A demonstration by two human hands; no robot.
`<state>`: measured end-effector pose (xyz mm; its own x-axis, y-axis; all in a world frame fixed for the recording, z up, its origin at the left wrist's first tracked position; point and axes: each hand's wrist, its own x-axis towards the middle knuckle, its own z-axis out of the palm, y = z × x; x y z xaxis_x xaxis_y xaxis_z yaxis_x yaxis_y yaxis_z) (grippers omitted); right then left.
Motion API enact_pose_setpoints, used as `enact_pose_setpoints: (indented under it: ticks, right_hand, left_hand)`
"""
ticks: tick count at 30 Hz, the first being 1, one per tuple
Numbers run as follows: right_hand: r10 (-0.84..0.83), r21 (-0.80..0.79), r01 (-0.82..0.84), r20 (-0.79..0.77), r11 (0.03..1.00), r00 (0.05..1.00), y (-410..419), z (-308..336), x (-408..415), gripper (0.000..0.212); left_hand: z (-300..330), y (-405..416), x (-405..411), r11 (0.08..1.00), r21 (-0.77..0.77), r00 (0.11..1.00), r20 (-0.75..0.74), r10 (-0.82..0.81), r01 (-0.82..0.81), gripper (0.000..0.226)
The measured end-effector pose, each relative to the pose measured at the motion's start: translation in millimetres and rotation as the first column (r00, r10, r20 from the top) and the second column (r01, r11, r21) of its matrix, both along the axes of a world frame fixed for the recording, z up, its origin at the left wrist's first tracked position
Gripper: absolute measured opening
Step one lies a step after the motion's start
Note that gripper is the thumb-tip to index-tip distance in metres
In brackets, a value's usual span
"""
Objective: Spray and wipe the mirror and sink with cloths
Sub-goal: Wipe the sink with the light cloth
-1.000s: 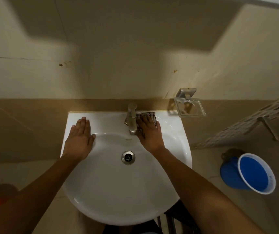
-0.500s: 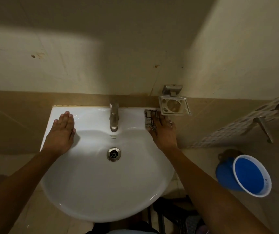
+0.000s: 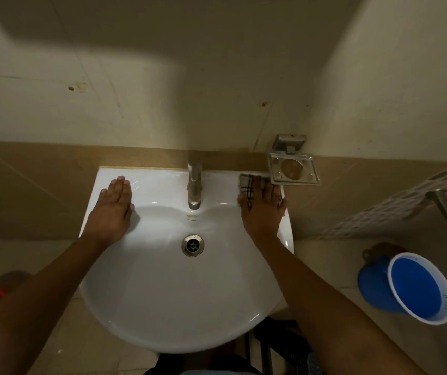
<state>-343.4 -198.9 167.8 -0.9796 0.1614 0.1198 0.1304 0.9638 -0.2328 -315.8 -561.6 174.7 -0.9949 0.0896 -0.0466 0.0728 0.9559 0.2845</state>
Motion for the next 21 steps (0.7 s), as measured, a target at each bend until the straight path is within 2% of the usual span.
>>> enact_pose_setpoints:
  ticks: [3, 8, 17, 21]
  right_hand:
    - [0.064, 0.002, -0.064, -0.02, 0.998, 0.998, -30.0, 1.6, -13.3, 0.064]
    - [0.271, -0.014, -0.271, -0.012, 0.962, 0.962, -74.9, 0.7, -18.3, 0.063]
    - [0.243, -0.196, -0.272, -0.162, 0.942, 0.956, -87.1, -5.0, 32.0, 0.049]
    - [0.324, -0.258, -0.356, -0.16, 0.898, 0.932, -112.7, -8.9, 57.9, 0.051]
  left_hand:
    - [-0.5, 0.4, 0.1, 1.0, -0.01, 1.0, 0.0, 0.003, -0.003, 0.055]
    - [-1.8, -4.7, -0.6, 0.999, -0.027, 1.0, 0.016, -0.022, 0.023, 0.064]
    - [2.3, -18.8, -1.2, 0.996, 0.034, 0.996, 0.025, -0.082, 0.081, 0.071]
    - [1.2, -37.5, 1.8, 0.997, 0.056, 0.999, 0.013, -0.043, 0.043, 0.073]
